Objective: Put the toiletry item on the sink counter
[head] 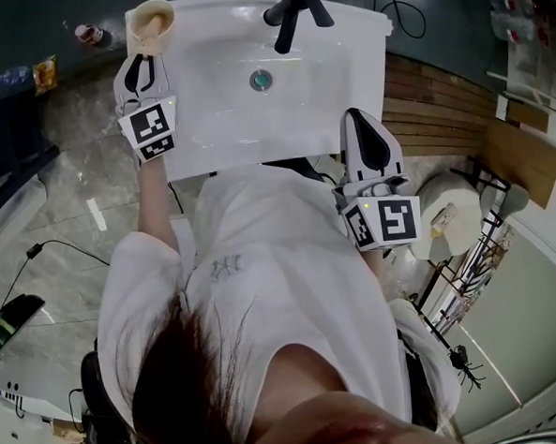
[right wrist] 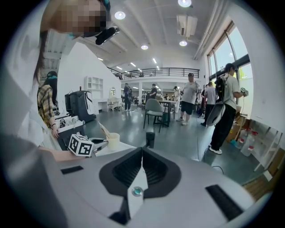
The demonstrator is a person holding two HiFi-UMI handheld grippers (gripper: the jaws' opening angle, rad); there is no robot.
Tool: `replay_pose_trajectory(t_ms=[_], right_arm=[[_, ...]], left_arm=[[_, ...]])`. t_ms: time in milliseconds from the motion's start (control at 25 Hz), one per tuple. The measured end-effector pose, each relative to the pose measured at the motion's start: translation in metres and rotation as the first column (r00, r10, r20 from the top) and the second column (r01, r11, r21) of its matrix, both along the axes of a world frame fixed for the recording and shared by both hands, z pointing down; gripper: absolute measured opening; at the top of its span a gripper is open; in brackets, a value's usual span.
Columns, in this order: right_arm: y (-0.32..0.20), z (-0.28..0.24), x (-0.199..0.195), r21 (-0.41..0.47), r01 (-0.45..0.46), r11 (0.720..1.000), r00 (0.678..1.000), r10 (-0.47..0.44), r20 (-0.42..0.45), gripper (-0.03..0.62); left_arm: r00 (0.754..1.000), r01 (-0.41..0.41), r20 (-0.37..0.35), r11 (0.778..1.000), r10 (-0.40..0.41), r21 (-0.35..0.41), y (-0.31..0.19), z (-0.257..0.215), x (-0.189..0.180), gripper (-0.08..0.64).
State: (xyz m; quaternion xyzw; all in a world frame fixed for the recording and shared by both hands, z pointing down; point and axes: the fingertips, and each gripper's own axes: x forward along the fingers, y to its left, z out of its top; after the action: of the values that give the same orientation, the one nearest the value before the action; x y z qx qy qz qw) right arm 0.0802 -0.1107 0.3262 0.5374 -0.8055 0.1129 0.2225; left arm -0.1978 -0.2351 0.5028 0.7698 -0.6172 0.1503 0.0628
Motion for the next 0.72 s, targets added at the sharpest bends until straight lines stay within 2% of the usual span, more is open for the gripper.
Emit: replay_pose_trajectory(t_ms=[360,720], right_arm=[[0.001,-0.001,-0.003,0.007,0.008,1.0,1.0,-0.008,0.011,0.011],[0.003,-0.002,-0.004,0.014,0.011,1.0,1.0,-0.011,0.017,0.011]], left_arm=[[1.0,0.014,-0.014,0.999,-0.015,-0.05,0.007,0.011,-0.004,0.055],[1.0,0.013,0.005,0.997,-0.012,-0.077,0.007,0.015,-0.006,0.055]])
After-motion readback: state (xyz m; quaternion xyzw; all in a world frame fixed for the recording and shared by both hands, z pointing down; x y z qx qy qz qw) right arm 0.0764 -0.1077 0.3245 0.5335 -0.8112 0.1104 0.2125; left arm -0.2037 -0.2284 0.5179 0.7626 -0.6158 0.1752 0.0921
